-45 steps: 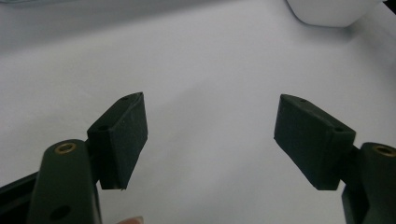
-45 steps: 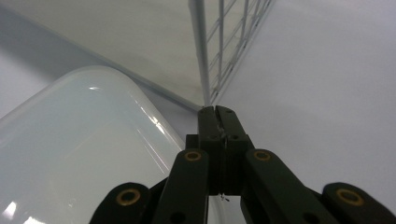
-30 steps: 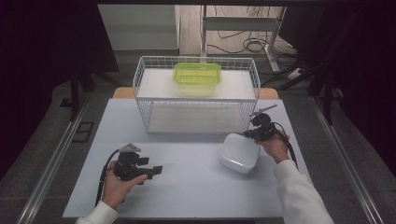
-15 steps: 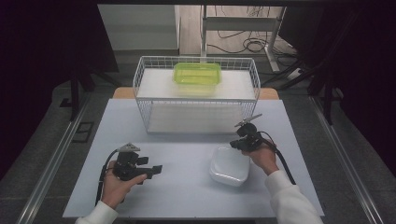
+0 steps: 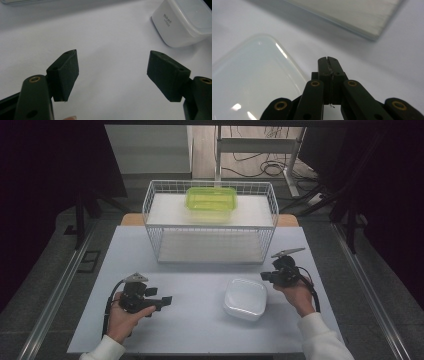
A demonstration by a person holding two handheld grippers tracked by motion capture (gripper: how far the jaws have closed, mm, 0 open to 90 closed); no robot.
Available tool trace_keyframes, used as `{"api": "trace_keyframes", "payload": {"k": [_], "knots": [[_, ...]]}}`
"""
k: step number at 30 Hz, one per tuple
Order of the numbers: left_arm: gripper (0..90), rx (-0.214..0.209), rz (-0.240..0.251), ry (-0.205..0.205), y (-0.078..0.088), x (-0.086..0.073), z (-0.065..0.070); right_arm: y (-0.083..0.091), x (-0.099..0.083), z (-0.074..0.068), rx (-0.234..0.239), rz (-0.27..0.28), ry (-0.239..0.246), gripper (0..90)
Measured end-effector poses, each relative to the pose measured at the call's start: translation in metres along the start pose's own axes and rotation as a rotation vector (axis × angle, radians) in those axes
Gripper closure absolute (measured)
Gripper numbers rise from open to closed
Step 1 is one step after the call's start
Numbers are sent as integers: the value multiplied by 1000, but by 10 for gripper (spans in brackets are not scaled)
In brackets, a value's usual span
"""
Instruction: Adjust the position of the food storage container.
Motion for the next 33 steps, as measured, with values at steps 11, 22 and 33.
{"api": "trace_keyframes", "payload": {"k": [11,22,33], "knots": [[247,-6,-5,-2,-2,1,2,28,-66,4,-50,-52,-47,891],[246,-5,1,-7,0,2,1,7,-68,-20,-7,-93,-32,891],[245,3,3,-5,0,2,0,-7,-58,-35,-2,-105,-5,891]]}}
Point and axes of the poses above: each handheld gripper's, and its own axes: y roughly backward along the jaws, x roughly out of its top, z roughly to its right, the point moved 10 cm from there along -y, roughly forward along the jaws, and after that the axes turned 10 degrees about x, right-handed, at the moved point
